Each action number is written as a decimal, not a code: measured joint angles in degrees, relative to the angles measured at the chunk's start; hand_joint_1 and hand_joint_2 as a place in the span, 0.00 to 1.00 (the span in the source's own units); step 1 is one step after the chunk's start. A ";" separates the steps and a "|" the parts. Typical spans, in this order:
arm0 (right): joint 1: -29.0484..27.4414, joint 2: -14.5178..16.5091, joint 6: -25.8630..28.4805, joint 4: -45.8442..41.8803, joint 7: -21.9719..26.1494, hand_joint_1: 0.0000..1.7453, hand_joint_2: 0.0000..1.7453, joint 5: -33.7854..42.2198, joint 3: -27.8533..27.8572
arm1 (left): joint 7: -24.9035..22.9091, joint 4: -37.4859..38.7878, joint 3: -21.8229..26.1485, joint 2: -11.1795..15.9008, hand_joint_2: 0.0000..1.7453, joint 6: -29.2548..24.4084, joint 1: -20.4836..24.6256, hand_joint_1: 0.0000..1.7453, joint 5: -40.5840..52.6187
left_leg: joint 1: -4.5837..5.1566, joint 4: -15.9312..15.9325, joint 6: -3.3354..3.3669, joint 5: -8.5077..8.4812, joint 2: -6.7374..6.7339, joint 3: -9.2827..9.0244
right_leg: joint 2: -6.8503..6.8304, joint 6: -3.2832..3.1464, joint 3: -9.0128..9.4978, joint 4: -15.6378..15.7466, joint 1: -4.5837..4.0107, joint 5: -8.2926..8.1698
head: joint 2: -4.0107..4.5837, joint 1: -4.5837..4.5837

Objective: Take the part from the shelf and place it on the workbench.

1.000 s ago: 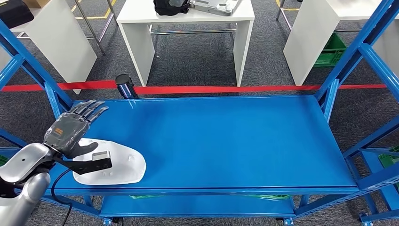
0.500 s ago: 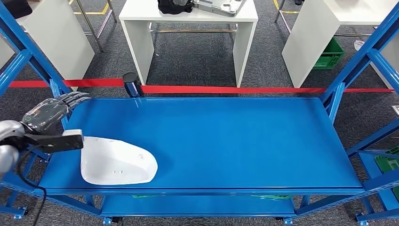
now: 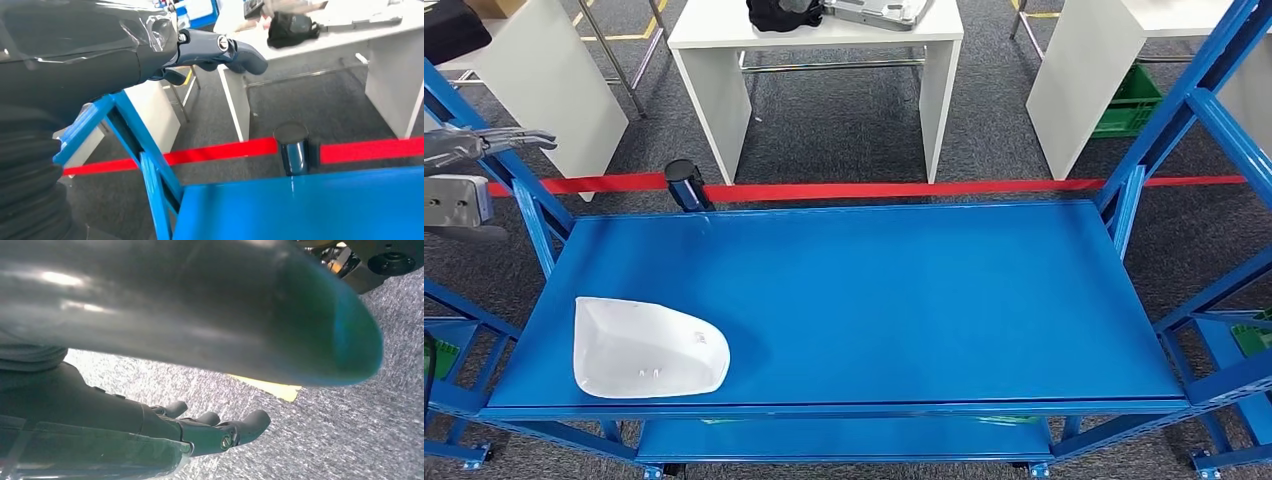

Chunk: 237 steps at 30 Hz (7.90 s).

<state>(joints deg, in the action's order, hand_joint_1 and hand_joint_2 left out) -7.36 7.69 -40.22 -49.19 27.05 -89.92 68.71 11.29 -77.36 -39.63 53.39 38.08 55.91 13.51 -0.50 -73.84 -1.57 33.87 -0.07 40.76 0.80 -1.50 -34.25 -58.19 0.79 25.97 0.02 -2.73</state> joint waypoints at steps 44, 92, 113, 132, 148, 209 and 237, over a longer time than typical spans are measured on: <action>-2.26 6.15 -6.71 -10.51 -0.97 0.00 0.00 0.00 0.26 | -3.96 -15.18 3.94 -12.09 1.00 -23.87 -28.07 0.00 16.15 | 0.14 17.67 2.82 -8.42 -0.57 -8.27 | -0.43 1.26 -4.45 -11.11 0.40 6.08 | 0.00 0.51; -1.20 5.02 -4.68 -10.42 -2.40 0.00 0.00 0.00 -0.13 | -3.82 0.72 -3.19 -15.55 1.00 -14.23 -16.28 0.00 27.47 | -0.37 0.29 -0.32 -0.96 0.21 0.06 | -0.43 0.16 1.42 1.17 0.26 -0.09 | 0.00 -0.06; -0.78 4.35 -5.87 -9.18 -2.42 0.00 0.00 0.00 0.04 | -2.26 5.53 -5.81 -18.20 1.00 -9.08 -12.17 0.00 22.55 | 0.50 17.50 1.98 -8.59 0.18 -8.06 | -0.57 2.22 0.70 0.53 0.10 0.13 | 0.00 0.24; -0.89 4.75 -6.95 -9.53 -2.42 0.00 0.00 0.00 0.14 | -1.89 7.13 -6.96 -18.35 1.00 -9.06 -10.63 0.00 21.81 | 0.25 17.84 2.04 -8.78 0.09 -8.09 | -0.35 1.67 0.72 0.89 0.09 -0.02 | 0.00 0.14; -0.81 4.09 -6.39 -9.28 -2.42 0.00 0.00 0.00 0.13 | 1.16 16.72 -13.53 -19.81 1.00 -4.41 -5.15 0.00 18.59 | 0.41 16.01 1.04 -7.77 0.15 -7.05 | -0.47 0.83 0.74 0.85 0.32 -0.33 | 0.00 0.12; -0.33 3.71 -6.90 -7.34 -2.60 0.00 0.00 0.00 -0.08 | 2.97 24.47 -24.66 -22.34 1.00 -0.87 -3.02 1.00 14.41 | 0.40 16.33 1.20 -8.39 0.21 -6.81 | -0.53 0.85 0.97 0.90 0.11 -0.22 | 0.00 0.05; -0.46 3.70 -7.47 -7.27 -2.25 0.00 0.00 0.00 0.53 | 3.33 24.56 -25.49 -22.62 1.00 -4.26 -2.18 1.00 13.63 | 0.53 17.22 1.82 -9.05 0.37 -7.51 | -0.55 1.71 1.12 0.81 -0.17 0.03 | 0.00 0.03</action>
<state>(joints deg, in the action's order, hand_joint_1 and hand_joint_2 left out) -7.83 11.39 -47.70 -56.46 24.80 -89.92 69.24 14.62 -52.80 -65.13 30.77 33.82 53.73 27.15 0.04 -56.62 0.25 24.82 0.29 33.25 0.25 0.21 -33.13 -57.37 0.62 26.00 0.02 -2.70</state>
